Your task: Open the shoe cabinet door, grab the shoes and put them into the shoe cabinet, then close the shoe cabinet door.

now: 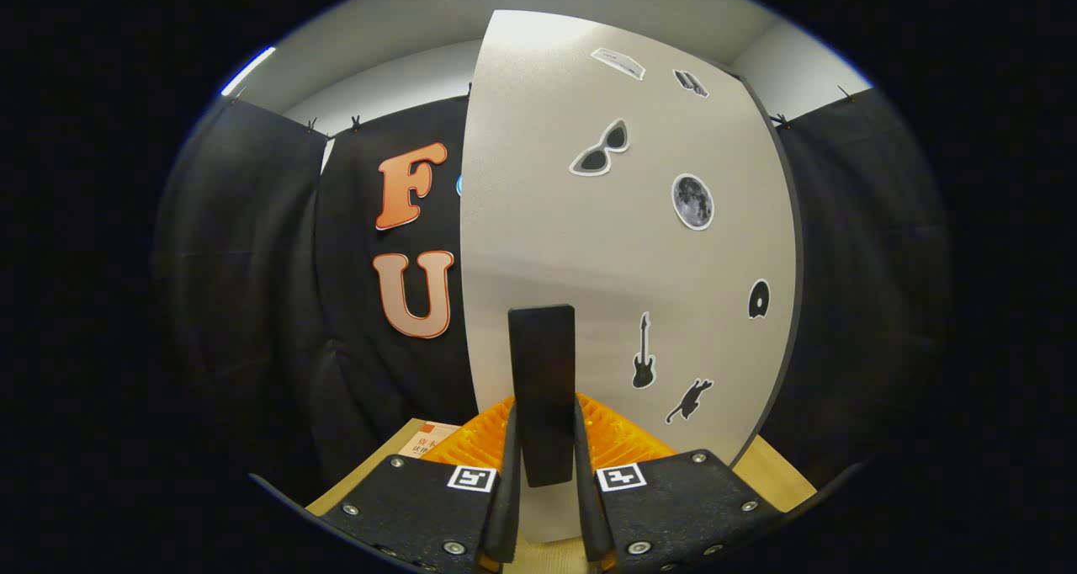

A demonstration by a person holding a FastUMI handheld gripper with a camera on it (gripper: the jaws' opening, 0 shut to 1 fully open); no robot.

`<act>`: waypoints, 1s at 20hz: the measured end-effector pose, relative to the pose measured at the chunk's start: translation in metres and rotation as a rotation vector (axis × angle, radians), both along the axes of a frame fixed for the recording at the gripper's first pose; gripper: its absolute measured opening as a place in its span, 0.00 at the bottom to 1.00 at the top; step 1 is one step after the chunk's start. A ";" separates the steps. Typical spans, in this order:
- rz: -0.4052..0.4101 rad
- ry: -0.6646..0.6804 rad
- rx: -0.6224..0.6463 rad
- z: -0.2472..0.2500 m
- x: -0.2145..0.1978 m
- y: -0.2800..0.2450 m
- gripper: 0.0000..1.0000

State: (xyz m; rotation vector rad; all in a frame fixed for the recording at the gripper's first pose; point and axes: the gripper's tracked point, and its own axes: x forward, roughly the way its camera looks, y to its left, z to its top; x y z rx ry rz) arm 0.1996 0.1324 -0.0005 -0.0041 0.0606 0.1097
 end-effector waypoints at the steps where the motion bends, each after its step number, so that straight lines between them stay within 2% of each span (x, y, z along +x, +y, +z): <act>1: -0.002 -0.003 0.002 0.000 -0.003 -0.003 0.30; 20: -0.112 0.022 0.028 0.000 -0.060 -0.074 0.27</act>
